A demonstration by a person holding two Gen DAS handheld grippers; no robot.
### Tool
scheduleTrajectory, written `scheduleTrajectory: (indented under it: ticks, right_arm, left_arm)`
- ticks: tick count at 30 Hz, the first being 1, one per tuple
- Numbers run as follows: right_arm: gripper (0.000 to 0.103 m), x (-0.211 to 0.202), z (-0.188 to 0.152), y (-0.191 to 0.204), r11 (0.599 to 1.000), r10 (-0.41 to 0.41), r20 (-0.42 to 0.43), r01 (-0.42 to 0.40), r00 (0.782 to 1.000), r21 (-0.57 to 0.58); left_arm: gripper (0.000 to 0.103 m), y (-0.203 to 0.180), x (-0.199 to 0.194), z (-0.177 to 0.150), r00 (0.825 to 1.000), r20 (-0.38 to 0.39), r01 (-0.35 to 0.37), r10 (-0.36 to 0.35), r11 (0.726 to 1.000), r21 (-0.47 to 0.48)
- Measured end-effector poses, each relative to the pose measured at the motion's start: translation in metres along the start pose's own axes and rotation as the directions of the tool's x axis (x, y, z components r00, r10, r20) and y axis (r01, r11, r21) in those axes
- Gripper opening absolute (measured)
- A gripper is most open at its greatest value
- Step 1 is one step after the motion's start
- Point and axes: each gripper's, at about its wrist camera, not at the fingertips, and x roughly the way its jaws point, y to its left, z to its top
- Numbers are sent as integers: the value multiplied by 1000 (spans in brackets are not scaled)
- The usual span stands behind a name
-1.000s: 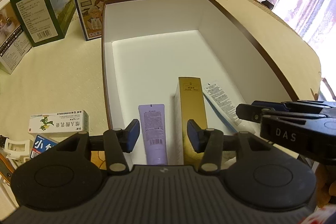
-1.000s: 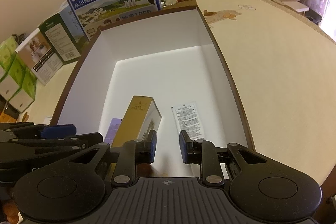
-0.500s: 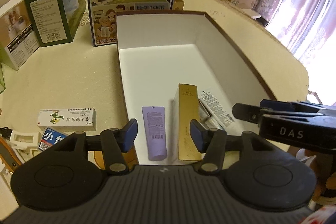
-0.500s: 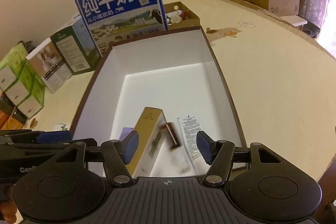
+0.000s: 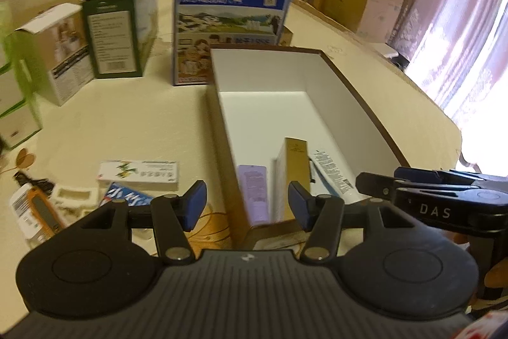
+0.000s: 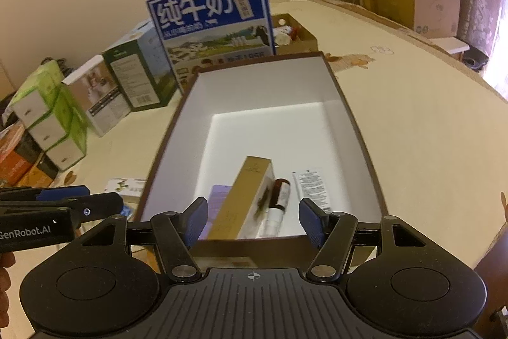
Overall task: Organize rigid objects
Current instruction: 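Move both tools back toward the repeater and orange knife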
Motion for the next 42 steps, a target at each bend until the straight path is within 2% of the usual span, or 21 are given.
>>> scheduleTrajectory:
  ticks: [4, 11, 20, 30, 42]
  right_arm:
    - [61, -9, -9, 15, 999, 30, 6, -30, 1000, -19]
    - [61, -20, -30, 46, 989, 139, 9, -138, 990, -46]
    - [61, -12, -57, 97, 959, 249, -54, -254, 967, -128]
    - [61, 6, -86, 141, 915, 331, -132, -352, 934, -195]
    - [61, 42, -94, 180, 883, 349, -188, -389, 918, -263]
  left_arm:
    - [53, 16, -23, -12, 1000, 18, -22, 23, 999, -30]
    - [53, 48, -70, -40, 995, 58, -80, 85, 993, -88]
    - [53, 92, -114, -88, 979, 44, -186, 197, 965, -187]
    - [53, 123, -126, -125, 960, -6, -271, 279, 928, -257]
    - [53, 153, -109, -133, 947, -52, -319, 318, 903, -287]
